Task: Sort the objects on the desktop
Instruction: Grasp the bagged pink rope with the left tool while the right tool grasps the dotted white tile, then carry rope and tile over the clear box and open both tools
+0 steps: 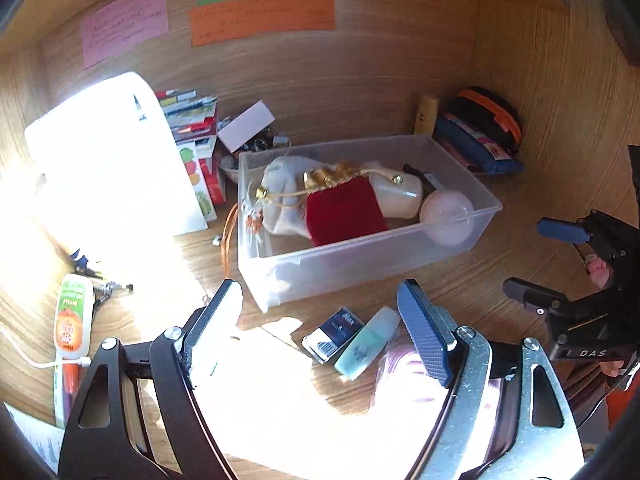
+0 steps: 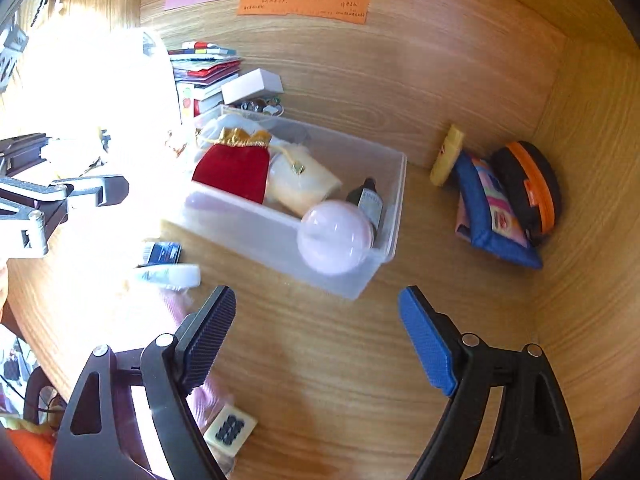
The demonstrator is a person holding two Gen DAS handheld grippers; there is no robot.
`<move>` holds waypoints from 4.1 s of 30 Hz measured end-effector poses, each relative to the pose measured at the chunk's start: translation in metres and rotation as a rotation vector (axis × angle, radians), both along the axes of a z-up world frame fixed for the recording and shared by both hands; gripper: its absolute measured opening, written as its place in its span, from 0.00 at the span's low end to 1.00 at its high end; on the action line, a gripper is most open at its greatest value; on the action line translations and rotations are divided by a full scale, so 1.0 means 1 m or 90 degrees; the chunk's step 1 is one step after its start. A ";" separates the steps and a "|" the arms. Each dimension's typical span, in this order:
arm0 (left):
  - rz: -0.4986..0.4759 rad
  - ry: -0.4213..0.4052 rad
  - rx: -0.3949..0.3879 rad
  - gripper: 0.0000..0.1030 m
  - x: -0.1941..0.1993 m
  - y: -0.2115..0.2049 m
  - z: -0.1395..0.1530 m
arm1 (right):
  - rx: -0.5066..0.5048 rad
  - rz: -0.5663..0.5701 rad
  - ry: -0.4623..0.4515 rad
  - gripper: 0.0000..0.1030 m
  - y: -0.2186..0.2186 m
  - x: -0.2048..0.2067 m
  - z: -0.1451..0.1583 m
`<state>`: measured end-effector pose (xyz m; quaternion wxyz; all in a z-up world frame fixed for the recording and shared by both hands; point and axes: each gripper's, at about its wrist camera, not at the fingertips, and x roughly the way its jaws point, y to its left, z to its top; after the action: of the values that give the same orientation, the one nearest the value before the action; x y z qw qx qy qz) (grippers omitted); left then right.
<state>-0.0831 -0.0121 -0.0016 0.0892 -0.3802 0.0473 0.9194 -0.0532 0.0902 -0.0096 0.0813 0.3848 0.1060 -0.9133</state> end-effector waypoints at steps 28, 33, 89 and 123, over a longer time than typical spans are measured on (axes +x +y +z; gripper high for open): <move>-0.009 -0.104 -0.006 0.87 0.063 0.010 -0.072 | -0.056 -0.034 -0.059 0.80 0.035 0.055 -0.051; 0.035 -0.097 -0.062 0.87 0.068 -0.016 -0.068 | -0.124 -0.006 -0.073 0.80 0.033 0.057 -0.047; 0.099 -0.096 -0.012 0.64 0.079 0.022 -0.075 | -0.114 0.075 -0.054 0.22 -0.001 0.028 -0.036; 0.061 0.102 0.095 0.58 -0.015 -0.013 0.048 | -0.110 0.056 0.005 0.22 -0.010 -0.069 0.022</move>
<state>-0.0977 -0.0248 0.0461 0.0690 -0.2997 -0.0325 0.9510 -0.1227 0.0797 0.0119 0.1538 0.3680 0.0436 -0.9160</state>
